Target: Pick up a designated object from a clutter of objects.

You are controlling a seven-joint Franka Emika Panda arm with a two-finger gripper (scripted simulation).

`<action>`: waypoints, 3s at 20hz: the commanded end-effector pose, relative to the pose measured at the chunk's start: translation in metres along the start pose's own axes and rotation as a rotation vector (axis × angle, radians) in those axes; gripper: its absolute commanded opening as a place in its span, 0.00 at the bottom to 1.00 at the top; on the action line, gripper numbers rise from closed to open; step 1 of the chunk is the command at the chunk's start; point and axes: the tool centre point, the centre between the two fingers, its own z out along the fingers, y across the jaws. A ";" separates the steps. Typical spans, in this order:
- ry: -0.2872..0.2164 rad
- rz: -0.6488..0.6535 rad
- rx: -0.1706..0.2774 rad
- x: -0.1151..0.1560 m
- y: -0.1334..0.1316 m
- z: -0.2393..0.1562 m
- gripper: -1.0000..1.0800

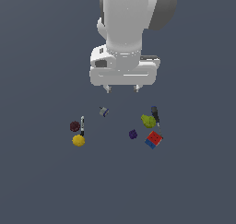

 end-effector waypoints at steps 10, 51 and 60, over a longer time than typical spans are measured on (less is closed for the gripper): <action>0.029 -0.031 -0.003 0.006 0.003 -0.010 0.96; 0.034 0.527 0.006 0.073 -0.101 0.136 0.96; 0.036 0.692 0.008 0.079 -0.135 0.185 0.96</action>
